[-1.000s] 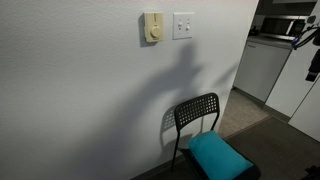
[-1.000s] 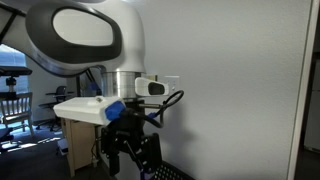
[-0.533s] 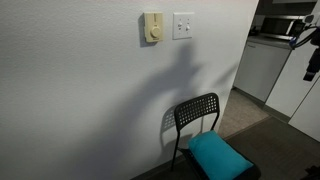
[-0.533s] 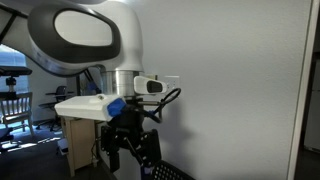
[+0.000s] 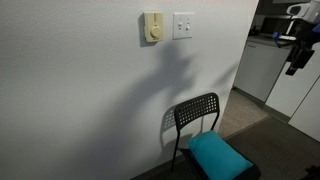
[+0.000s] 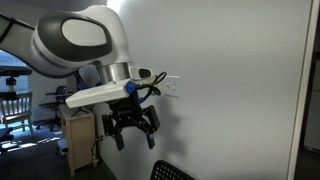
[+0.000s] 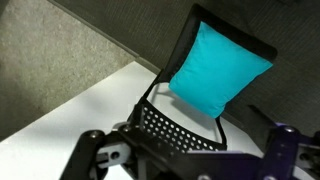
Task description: Turn on the right light switch
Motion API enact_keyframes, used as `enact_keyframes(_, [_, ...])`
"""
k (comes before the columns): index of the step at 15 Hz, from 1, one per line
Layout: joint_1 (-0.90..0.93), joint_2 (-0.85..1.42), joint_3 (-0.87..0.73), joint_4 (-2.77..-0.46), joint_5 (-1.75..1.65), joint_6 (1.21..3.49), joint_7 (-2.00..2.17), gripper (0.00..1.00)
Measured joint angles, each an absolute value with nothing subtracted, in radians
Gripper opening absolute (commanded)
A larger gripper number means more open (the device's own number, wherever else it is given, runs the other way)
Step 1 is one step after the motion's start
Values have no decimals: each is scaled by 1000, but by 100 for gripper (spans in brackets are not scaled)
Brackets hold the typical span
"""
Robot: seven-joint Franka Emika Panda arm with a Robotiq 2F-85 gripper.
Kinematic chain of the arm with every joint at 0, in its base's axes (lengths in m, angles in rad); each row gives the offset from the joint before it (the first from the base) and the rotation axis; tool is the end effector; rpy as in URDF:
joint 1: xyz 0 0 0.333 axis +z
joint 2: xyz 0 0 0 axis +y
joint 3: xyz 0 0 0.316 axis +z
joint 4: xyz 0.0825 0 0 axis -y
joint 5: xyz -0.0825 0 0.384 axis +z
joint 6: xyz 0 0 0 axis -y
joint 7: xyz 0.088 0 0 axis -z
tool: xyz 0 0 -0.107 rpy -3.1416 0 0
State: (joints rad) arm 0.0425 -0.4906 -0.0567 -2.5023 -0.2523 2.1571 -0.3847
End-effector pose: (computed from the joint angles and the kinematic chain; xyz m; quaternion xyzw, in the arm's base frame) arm 0.4095 -0.0168 0.4688 0.9618 0.2456 0.0524 0.1086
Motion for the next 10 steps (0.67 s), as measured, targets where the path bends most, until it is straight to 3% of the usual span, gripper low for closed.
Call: enact_keyframes(10, [146, -392, -80, -2368, -225, 2224, -703, 100])
